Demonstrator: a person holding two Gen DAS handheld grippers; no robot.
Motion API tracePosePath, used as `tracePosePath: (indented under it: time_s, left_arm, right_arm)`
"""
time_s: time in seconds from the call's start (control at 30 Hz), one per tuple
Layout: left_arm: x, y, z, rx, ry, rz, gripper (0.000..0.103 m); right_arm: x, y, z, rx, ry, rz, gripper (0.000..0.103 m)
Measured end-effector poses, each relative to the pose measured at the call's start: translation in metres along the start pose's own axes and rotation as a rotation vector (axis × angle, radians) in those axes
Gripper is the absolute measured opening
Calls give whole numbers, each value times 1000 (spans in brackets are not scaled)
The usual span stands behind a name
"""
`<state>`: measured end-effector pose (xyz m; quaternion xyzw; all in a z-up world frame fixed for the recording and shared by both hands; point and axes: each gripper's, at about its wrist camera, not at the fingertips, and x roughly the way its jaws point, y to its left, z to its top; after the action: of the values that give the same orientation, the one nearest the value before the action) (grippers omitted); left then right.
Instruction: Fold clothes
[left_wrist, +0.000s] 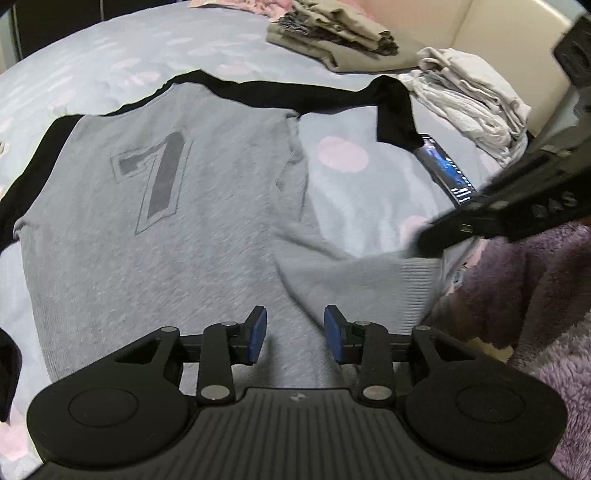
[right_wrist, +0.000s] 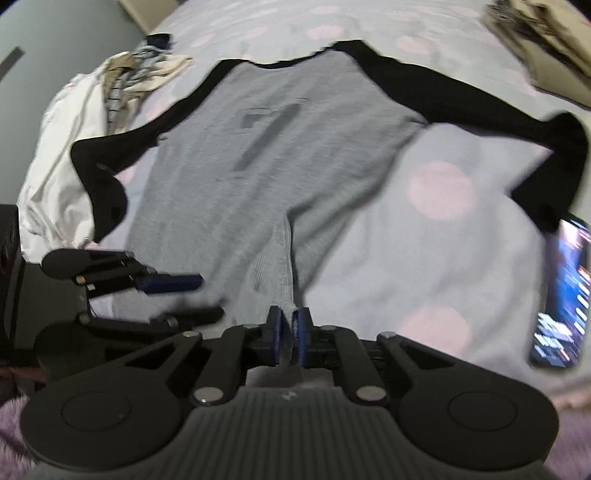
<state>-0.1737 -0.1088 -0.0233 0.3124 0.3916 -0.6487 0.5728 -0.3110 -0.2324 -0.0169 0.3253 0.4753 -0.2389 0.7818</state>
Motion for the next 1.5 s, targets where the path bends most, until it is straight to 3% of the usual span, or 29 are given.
tracePosePath:
  time_s: [0.2, 0.33, 0.43, 0.57, 0.6, 0.77, 1.17, 1.33, 1.5]
  left_arm:
    - [1, -4, -2, 13, 13, 10, 37]
    - [1, -2, -5, 5, 24, 28, 37]
    - [-1, -1, -6, 2, 24, 40, 37]
    - [-4, 1, -4, 3, 22, 51, 37]
    - [-4, 2, -3, 4, 20, 54, 37]
    - [-11, 7, 7, 10, -1, 78, 38]
    - [-36, 38, 57, 1, -89, 136, 38]
    - [-34, 51, 67, 16, -98, 178, 38]
    - [-23, 65, 72, -38, -98, 168, 39]
  right_arm:
    - [-22, -5, -31, 37, 99, -114, 10]
    - [0, -22, -47, 56, 206, -193, 10]
    - [17, -26, -53, 34, 234, -256, 10]
    - [24, -24, -54, -2, 262, -257, 14]
    - [21, -26, -52, 8, 254, -255, 19]
    - [6, -44, -32, 98, 192, -217, 19]
    - [-75, -142, 77, 318, -233, -353, 35]
    - [-70, -172, 100, 374, -286, -384, 37]
    - [-44, -206, 116, 444, -264, -380, 46]
